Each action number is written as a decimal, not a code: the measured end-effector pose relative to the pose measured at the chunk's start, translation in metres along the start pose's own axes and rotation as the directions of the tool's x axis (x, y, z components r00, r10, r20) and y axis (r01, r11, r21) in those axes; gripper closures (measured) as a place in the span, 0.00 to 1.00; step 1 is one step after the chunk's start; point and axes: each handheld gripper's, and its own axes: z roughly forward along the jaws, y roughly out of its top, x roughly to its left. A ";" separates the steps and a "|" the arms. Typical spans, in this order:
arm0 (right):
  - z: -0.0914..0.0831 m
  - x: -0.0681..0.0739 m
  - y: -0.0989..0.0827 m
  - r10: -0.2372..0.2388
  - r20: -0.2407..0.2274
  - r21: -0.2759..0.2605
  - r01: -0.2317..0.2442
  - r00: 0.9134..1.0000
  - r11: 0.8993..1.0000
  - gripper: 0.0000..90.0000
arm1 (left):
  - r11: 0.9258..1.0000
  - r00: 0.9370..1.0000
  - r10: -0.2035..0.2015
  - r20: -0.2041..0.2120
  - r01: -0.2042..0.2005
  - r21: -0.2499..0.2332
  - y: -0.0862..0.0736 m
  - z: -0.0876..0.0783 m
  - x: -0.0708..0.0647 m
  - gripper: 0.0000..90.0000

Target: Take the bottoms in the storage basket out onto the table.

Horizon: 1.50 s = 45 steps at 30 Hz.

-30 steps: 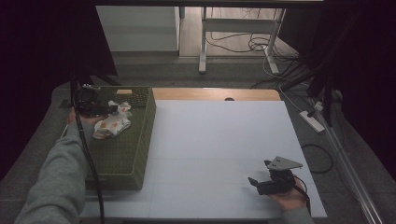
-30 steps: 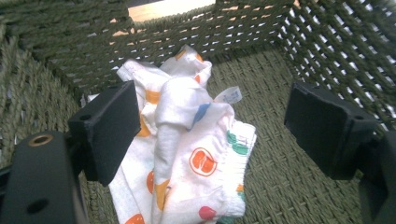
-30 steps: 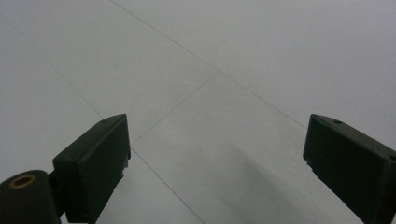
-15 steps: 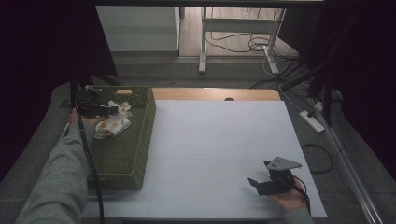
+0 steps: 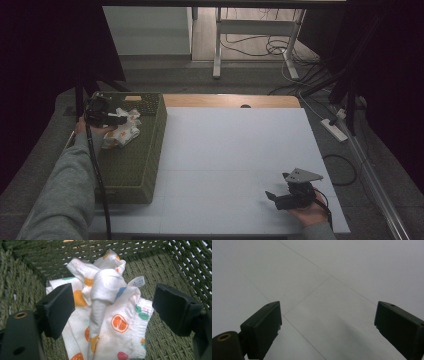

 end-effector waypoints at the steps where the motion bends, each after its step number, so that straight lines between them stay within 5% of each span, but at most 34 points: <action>1: 0.000 0.000 0.000 0.000 0.000 0.000 0.000 1.000 1.000 0.09 | 1.000 1.000 0.001 0.000 -0.001 0.002 0.000 0.001 0.000 0.19; 21: -0.001 0.000 -0.001 0.004 0.003 0.003 -0.004 1.000 1.000 0.09 | 0.992 0.999 0.032 -0.029 -0.028 0.121 0.008 0.019 0.001 0.18; 30: -0.001 0.001 -0.002 0.004 0.004 0.009 -0.004 1.000 1.000 0.09 | 0.982 0.999 0.040 -0.012 -0.037 0.187 0.007 0.032 -0.001 0.18; 36: 0.000 0.001 -0.003 0.004 0.004 0.016 -0.004 1.000 1.000 0.09 | 0.981 1.000 0.019 -0.005 -0.018 0.192 0.006 0.035 0.003 0.20; 40: 0.000 0.001 -0.003 0.002 0.007 0.019 -0.002 1.000 1.000 0.09 | 0.979 1.000 -0.013 -0.025 0.018 0.204 0.003 0.037 0.007 0.29; 45: 0.001 0.001 -0.003 0.000 0.007 0.022 0.000 1.000 1.000 0.09 | 0.975 1.000 -0.014 -0.022 0.019 0.223 0.001 0.040 0.008 0.54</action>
